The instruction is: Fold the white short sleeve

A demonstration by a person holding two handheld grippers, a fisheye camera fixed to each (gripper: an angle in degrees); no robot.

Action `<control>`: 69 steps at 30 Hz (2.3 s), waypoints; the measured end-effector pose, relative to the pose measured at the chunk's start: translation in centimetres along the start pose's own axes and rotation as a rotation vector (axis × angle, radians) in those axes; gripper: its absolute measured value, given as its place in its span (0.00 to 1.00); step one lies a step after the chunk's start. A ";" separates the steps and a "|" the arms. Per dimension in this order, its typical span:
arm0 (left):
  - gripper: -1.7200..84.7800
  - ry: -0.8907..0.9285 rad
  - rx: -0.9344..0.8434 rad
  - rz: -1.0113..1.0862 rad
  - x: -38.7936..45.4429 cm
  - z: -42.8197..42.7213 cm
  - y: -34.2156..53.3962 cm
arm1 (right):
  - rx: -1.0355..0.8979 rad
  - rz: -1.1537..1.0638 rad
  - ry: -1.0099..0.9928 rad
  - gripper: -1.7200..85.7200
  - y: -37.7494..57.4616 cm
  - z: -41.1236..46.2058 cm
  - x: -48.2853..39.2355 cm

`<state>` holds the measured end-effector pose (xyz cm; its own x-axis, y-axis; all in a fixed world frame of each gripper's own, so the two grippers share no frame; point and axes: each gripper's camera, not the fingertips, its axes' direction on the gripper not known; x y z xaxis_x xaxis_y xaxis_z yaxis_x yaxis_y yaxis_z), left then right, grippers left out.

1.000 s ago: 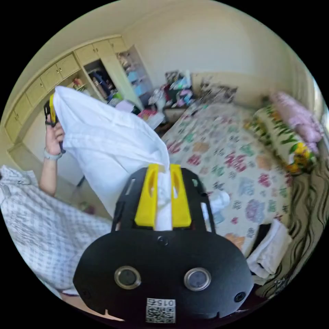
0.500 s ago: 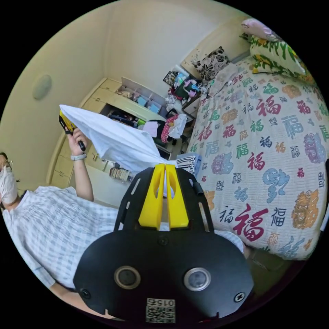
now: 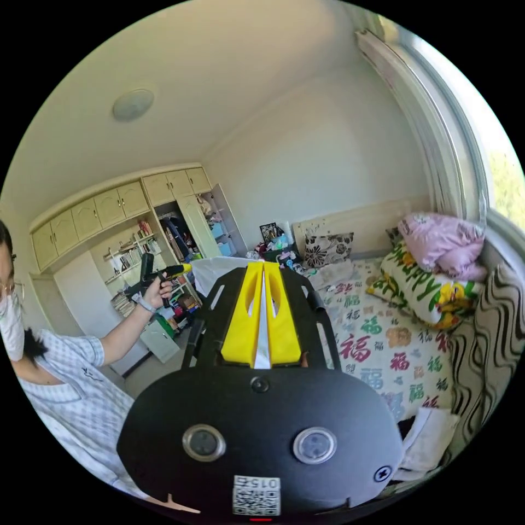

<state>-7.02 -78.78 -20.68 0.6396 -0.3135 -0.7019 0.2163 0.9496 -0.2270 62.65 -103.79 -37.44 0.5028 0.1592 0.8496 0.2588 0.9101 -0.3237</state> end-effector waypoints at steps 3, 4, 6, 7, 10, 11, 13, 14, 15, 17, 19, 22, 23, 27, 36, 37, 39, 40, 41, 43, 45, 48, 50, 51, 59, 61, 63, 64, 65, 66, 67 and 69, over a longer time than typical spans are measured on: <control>0.01 0.013 0.002 -0.044 -1.3 1.8 0.0 | 0.014 -0.116 0.014 0.01 -3.4 -0.5 -2.8; 0.01 0.029 0.010 -0.050 -1.6 2.5 0.0 | 0.009 -0.165 0.016 0.01 -4.4 -0.6 -3.9; 0.01 0.034 0.028 -0.061 -2.1 3.5 0.3 | 0.002 -0.220 0.009 0.01 -5.5 -0.7 -5.2; 0.01 0.044 0.027 -0.070 -2.6 4.3 0.3 | 0.015 -0.245 0.029 0.01 -6.2 -1.1 -5.8; 0.01 0.127 0.027 -0.064 -3.4 6.5 0.5 | 0.161 -0.240 0.118 0.01 -7.0 -2.6 -5.4; 0.01 0.122 0.018 -0.059 -3.6 6.9 0.5 | 0.014 -0.258 0.168 0.01 -7.6 -0.9 -4.9; 0.01 0.061 -0.059 -0.019 -4.3 9.1 0.2 | -0.097 -0.262 0.274 0.01 -8.1 0.5 -3.8; 0.01 0.056 -0.076 -0.017 -4.6 9.6 0.2 | 0.002 -0.193 0.233 0.01 -8.3 -0.8 -2.6; 0.01 0.065 -0.092 -0.021 -5.4 10.6 0.1 | 0.034 -0.153 0.184 0.01 -8.3 -1.2 -1.7; 0.01 0.057 -0.078 -0.056 -7.0 12.1 0.1 | -0.134 -0.144 0.265 0.01 -8.0 1.5 1.0; 0.01 0.010 -0.126 -0.105 -9.9 14.6 -0.2 | -0.195 -0.126 0.336 0.01 -7.7 3.1 3.2; 0.01 -0.040 -0.200 -0.171 -13.8 18.4 -1.2 | -0.192 0.008 0.272 0.01 -8.8 4.4 7.8; 0.01 -0.045 -0.193 -0.189 -14.7 19.0 -1.5 | -0.233 0.034 0.295 0.01 -9.4 5.7 9.6; 0.01 -0.077 -0.123 -0.290 -19.6 22.4 -4.9 | -0.268 0.132 0.277 0.01 -11.3 8.7 14.9; 0.01 0.149 -0.059 0.185 -17.4 23.0 -10.2 | -0.044 0.000 0.079 0.01 -10.2 4.7 20.7; 0.01 0.212 -0.104 0.248 -16.8 23.8 -8.7 | -0.046 0.051 0.089 0.01 -7.4 4.1 22.0; 0.01 0.276 -0.210 0.303 -16.6 26.1 -5.5 | -0.090 0.224 0.145 0.01 -2.1 3.9 24.7; 0.01 0.309 -0.307 0.310 -17.1 28.4 -2.7 | -0.136 0.393 0.195 0.01 2.2 4.2 27.0; 0.01 0.322 -0.367 0.307 -17.5 29.8 -1.1 | -0.213 0.600 0.243 0.01 7.0 4.7 29.4; 0.01 0.377 -0.612 0.173 -20.8 36.3 6.3 | -0.316 0.914 0.257 0.01 14.3 5.5 32.6; 0.01 0.474 -0.767 -0.044 -24.3 41.3 12.6 | -0.335 1.224 0.224 0.01 20.4 6.3 34.7; 0.01 0.480 -0.947 -0.293 -28.9 48.2 22.9 | -0.713 1.259 0.328 0.01 24.9 9.2 37.2; 0.02 0.460 -1.082 -0.334 -30.8 51.3 27.9 | -0.929 1.324 0.366 0.02 26.5 11.0 39.7; 0.02 0.465 -1.138 -0.362 -31.9 52.8 30.2 | -0.930 1.324 0.348 0.02 26.5 11.3 40.4; 0.11 0.349 -1.020 -0.560 -44.1 57.9 31.9 | -0.930 1.028 0.304 0.09 19.8 20.5 56.7; 0.12 0.227 -0.896 -0.582 -49.8 60.6 30.3 | -0.955 0.871 0.340 0.10 17.5 24.4 61.2; 0.12 0.142 -0.836 -0.567 -53.8 63.6 29.1 | -0.924 0.785 0.389 0.10 15.5 28.0 65.8; 0.12 0.094 -0.815 -0.566 -56.3 65.9 28.7 | -0.883 0.786 0.397 0.10 14.5 30.2 68.9; 0.13 0.080 -0.806 -0.577 -57.5 67.0 28.5 | -0.842 0.801 0.394 0.11 13.6 32.2 71.7; 0.13 0.065 -0.779 -0.604 -59.7 69.2 28.2 | -0.831 0.807 0.387 0.11 13.2 33.2 73.0; 0.13 0.045 -0.755 -0.625 -61.5 71.2 28.0 | -0.834 0.801 0.366 0.11 12.5 35.4 75.0; 0.12 0.031 -0.747 -0.638 -63.5 73.8 27.7 | -0.877 0.745 0.343 0.10 11.6 38.6 77.0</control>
<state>12.77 -33.01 67.43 0.5425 -0.7790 -0.3144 -0.0143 0.3657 -0.9306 72.51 -66.24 40.31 0.9266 0.3040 0.2214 0.2179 0.0459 -0.9749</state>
